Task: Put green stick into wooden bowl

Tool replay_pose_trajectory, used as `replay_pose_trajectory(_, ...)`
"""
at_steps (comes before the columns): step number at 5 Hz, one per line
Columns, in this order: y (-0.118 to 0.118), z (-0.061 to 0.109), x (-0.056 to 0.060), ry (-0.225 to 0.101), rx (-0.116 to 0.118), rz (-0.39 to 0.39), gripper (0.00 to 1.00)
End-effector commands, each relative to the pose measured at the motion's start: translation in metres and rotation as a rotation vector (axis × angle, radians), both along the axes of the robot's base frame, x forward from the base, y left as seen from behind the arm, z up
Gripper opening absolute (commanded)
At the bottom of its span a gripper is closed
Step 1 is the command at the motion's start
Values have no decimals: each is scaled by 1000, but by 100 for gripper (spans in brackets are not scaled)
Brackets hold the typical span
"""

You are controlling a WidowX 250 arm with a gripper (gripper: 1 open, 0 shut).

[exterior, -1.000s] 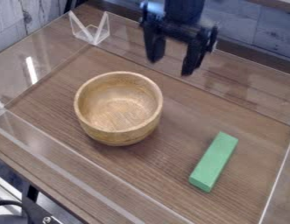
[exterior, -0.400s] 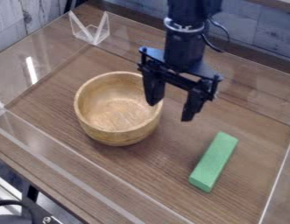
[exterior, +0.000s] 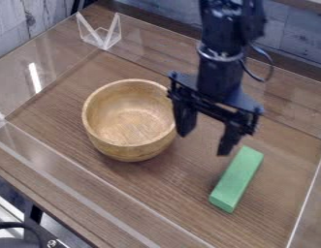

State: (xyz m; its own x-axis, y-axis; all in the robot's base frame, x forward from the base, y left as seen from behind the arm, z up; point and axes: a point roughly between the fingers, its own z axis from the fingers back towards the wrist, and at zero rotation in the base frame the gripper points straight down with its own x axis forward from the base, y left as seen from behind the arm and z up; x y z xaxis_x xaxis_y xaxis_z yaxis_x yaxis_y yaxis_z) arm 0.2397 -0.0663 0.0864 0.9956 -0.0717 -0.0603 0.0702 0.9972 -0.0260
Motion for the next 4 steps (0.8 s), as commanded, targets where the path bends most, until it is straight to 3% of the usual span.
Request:
replay_pose_trajectory(1, -19, 2, 0, -70, -21, -15, 100)
replay_pose_trajectory(3, -43, -17, 2, -119, -30, -18, 100)
replay_pose_trajectory(4, -46, -25, 9, -157, -32, -15, 100)
